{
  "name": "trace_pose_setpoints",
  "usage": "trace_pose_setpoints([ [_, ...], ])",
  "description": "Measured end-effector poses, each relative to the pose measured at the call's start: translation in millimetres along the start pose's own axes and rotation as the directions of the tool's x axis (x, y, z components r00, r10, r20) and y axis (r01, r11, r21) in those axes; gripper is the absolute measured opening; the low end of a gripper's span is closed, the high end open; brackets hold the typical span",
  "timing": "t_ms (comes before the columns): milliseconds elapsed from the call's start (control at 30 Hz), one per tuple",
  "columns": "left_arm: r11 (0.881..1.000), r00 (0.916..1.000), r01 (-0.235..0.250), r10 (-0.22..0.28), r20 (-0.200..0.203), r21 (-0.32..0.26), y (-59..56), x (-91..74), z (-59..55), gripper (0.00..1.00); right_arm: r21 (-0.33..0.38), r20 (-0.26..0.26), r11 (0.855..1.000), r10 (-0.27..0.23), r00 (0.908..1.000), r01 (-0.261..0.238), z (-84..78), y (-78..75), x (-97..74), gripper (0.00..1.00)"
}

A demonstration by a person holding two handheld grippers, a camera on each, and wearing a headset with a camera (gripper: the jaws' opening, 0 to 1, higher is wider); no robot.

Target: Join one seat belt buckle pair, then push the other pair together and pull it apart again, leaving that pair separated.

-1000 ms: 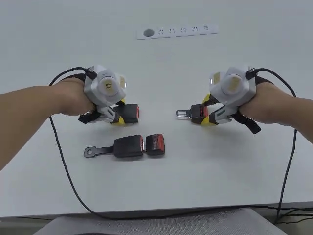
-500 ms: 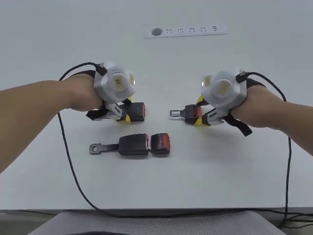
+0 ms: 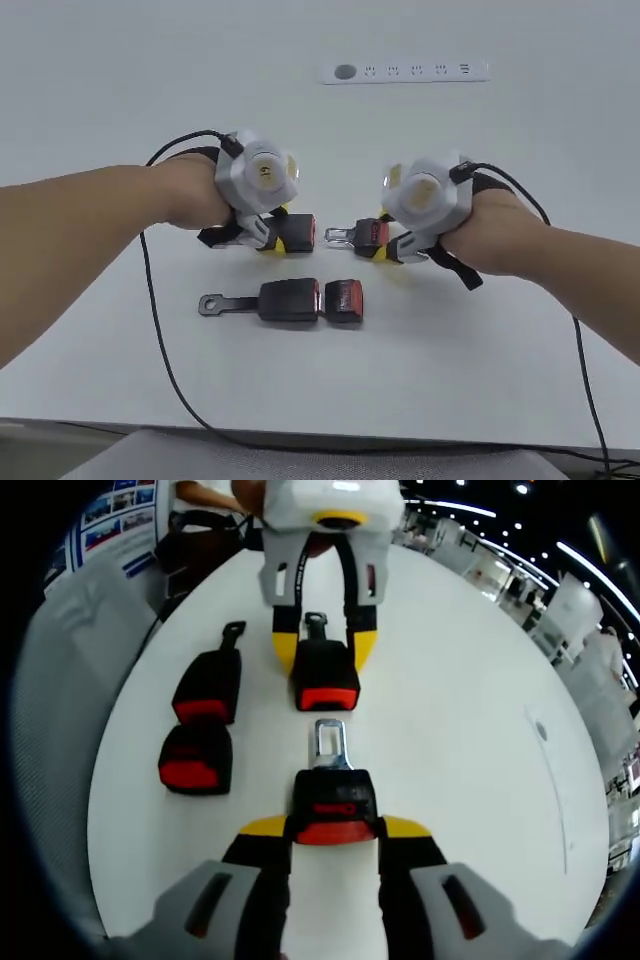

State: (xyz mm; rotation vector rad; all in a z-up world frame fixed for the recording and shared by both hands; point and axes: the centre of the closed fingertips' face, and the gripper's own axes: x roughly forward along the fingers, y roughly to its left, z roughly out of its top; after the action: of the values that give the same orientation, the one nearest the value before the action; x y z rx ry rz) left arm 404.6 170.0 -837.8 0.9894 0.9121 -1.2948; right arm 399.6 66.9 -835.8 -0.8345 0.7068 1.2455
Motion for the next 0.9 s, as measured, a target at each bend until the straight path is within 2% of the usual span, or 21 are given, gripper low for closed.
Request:
trace_pose_setpoints([
  [300, 1.0, 1.0, 0.001, -0.001, -0.008, -0.001, -0.9, 0.2, 0.0, 0.33, -0.042, -0.009, 0.999, 0.001, 1.0, -0.002, 10.7, -2.1, 7.7, 0.33],
  [900, 1.0, 0.9998, 0.003, -0.003, -0.018, -0.006, -1.9, 0.3, 0.2, 0.33, -0.026, 0.013, 1.0, 0.017, 0.9998, -0.017, 10.8, -3.6, 11.9, 0.33],
])
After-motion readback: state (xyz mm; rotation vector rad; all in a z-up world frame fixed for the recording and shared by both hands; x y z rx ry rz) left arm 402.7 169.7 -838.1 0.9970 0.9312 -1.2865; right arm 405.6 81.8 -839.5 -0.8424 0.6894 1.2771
